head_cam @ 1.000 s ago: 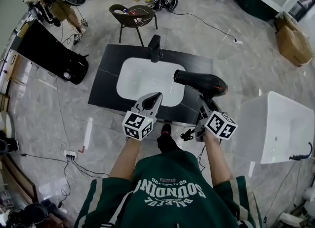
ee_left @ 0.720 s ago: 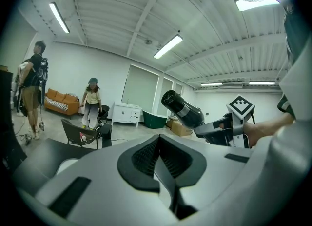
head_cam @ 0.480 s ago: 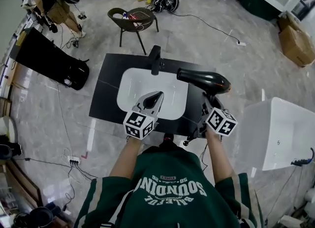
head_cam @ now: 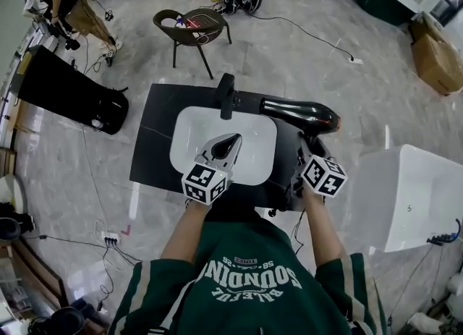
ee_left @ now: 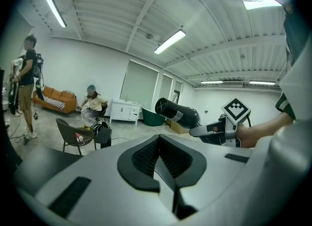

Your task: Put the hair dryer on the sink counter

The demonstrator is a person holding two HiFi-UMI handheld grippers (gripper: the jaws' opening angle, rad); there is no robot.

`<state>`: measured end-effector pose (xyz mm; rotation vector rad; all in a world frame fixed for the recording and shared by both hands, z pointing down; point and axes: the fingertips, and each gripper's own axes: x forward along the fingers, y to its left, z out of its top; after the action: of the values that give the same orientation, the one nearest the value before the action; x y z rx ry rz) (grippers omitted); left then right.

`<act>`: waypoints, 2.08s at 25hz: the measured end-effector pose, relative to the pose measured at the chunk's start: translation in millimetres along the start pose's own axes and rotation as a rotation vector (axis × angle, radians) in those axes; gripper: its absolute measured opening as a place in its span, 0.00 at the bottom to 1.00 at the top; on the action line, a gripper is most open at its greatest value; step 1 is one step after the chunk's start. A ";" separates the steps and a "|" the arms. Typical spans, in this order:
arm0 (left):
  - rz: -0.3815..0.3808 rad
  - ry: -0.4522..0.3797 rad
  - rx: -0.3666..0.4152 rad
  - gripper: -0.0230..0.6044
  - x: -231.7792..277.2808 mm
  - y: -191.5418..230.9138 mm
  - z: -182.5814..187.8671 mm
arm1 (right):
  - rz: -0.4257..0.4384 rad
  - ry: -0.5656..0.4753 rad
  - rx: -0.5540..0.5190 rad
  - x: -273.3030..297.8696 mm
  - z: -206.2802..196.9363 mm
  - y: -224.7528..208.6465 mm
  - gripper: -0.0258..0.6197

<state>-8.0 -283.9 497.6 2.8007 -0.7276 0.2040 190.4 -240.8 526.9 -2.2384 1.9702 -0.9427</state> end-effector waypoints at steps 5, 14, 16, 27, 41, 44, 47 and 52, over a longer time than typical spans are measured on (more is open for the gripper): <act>-0.035 0.016 -0.008 0.05 18.9 16.1 -0.6 | -0.033 0.011 -0.014 20.9 -1.4 -5.4 0.35; -0.086 0.041 -0.015 0.06 41.9 38.7 -2.7 | -0.074 0.029 -0.004 44.0 -4.8 -8.0 0.35; -0.090 0.048 -0.021 0.05 45.5 41.2 -5.0 | -0.079 0.033 -0.006 45.6 -5.4 -8.7 0.35; -0.114 0.058 -0.024 0.05 54.3 42.2 -4.0 | -0.092 0.054 -0.027 55.5 -6.1 -17.0 0.35; -0.144 0.087 -0.034 0.05 69.2 42.3 -13.8 | -0.113 0.108 -0.054 90.3 -20.4 -35.2 0.35; -0.150 0.096 -0.034 0.05 72.8 45.3 -17.3 | -0.114 0.121 -0.057 98.8 -25.6 -37.9 0.35; -0.156 0.101 -0.035 0.05 77.0 47.8 -18.2 | -0.117 0.138 -0.061 106.3 -30.7 -42.2 0.35; -0.160 0.108 -0.051 0.06 86.2 52.0 -22.5 | -0.133 0.165 -0.043 118.7 -39.6 -56.2 0.35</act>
<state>39.3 -361.6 546.1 2.7575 -0.4744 0.3000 226.3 -322.2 631.4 -2.4140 1.9400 -1.1450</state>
